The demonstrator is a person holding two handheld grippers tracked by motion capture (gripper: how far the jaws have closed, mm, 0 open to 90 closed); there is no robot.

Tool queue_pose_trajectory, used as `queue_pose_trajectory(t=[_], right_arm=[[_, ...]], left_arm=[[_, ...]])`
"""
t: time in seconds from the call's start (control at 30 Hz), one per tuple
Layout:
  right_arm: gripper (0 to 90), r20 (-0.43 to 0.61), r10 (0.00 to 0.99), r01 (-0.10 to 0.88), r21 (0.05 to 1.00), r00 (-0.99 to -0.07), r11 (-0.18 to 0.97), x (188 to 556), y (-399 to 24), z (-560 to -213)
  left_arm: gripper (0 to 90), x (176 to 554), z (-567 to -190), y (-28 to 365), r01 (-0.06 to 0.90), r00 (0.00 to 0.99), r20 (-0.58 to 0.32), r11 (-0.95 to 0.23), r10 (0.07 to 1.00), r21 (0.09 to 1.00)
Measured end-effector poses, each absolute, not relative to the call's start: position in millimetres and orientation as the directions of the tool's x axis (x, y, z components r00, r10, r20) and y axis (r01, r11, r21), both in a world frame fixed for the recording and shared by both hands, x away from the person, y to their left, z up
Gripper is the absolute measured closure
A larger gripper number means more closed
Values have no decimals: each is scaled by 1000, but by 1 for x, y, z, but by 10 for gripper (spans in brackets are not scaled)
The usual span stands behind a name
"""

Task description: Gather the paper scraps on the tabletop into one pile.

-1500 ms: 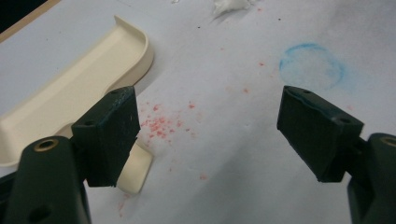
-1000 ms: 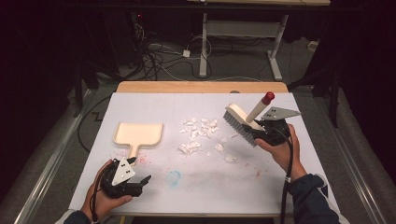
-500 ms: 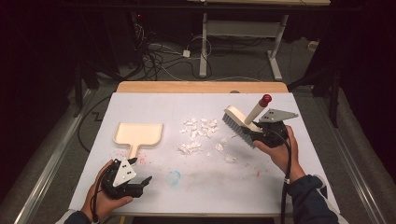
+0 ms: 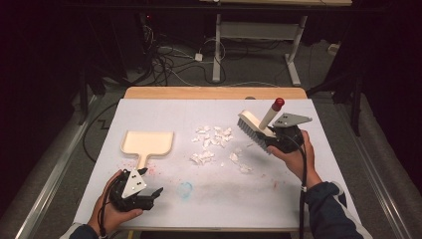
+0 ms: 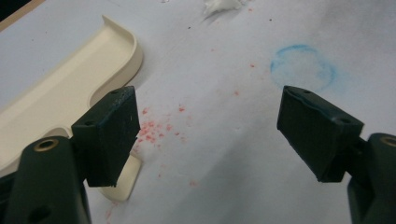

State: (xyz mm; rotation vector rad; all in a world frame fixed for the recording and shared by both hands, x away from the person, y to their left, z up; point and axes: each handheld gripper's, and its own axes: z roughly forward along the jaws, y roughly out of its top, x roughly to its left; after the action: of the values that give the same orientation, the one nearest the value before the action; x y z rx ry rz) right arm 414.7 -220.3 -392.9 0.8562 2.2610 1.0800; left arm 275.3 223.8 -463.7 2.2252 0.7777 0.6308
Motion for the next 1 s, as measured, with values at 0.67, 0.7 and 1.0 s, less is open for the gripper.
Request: queue_pose_trajectory(t=[0.67,0.7,1.0], right_arm=[[677,-259,733,397,704,-630,590,497,-182,-409],[677,-264,730,397,699,-630,595,498,-180,-411],[677,-298,701,385,666,-648,639,499,-169,-419]], left_arm=[[205,275,-466,225,349,711,207,-593,672,726],[205,275,-466,226,341,712,216,-598,668,726],[204,275,-466,225,348,714,208,-598,668,722]])
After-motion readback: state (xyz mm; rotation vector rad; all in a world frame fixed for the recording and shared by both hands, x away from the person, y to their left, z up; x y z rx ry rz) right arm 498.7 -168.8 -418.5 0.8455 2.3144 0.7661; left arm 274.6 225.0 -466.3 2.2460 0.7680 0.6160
